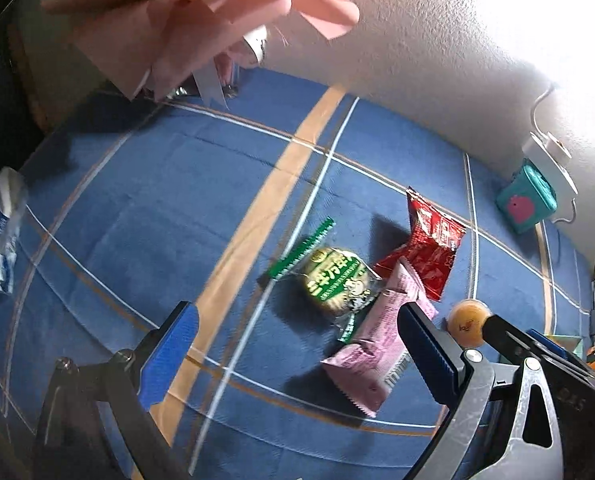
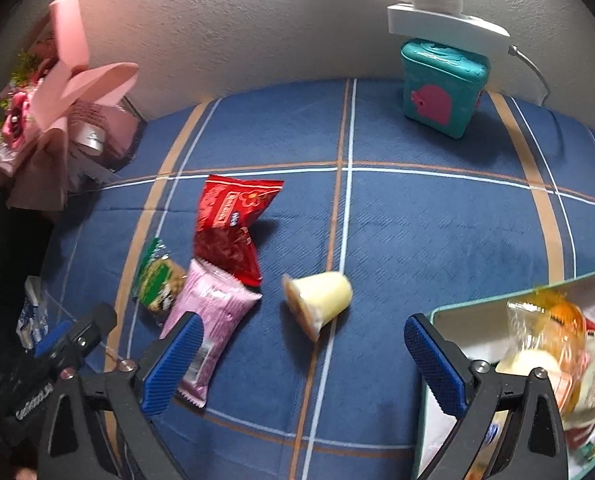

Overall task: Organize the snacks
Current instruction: 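Grasp the yellow pudding cup with the right tool while the left approaches the pink wafer, then carry the pudding cup and pink wafer bar over the white tray with both tools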

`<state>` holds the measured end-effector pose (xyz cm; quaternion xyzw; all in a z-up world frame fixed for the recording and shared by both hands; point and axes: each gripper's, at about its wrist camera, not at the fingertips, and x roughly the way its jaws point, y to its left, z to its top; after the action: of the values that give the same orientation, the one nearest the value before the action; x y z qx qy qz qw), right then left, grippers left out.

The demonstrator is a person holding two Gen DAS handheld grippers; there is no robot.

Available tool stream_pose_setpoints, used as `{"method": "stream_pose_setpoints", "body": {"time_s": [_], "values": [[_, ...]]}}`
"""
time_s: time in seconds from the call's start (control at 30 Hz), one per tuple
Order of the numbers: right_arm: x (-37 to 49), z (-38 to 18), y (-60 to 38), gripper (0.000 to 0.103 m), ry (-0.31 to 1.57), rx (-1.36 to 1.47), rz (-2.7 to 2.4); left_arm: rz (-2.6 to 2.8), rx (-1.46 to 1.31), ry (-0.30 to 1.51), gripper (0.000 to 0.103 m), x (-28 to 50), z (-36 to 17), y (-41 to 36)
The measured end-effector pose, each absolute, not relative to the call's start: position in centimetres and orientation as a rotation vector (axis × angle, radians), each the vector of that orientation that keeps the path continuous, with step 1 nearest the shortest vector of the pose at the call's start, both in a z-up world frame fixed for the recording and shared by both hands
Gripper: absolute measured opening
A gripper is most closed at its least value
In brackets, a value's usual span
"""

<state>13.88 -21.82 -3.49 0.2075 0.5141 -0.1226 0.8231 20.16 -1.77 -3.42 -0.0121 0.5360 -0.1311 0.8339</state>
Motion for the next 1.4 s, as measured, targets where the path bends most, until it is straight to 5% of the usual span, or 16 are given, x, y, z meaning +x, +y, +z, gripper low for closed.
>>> {"method": "stream_pose_setpoints", "body": {"time_s": [0.47,0.67,1.07,1.4], "values": [[16.6,-6.6,-23.0,0.061,1.170,0.403,-0.220,-0.396,0.004,1.175,0.094,19.9,-4.8,-6.2],[16.9,-7.9,-23.7,0.050,1.184,0.432,-0.210,-0.437,0.038,1.209,0.069,19.5,-5.8,-8.0],[16.3,-8.3,-24.6,0.040,1.153,0.479,-0.217,-0.469,0.048,1.243,0.038,18.8,-6.9,-9.2],[12.4,-6.3,-23.6,0.040,1.111,0.555,-0.192,-0.453,0.025,1.217,0.036,16.5,-4.1,-7.4]]}}
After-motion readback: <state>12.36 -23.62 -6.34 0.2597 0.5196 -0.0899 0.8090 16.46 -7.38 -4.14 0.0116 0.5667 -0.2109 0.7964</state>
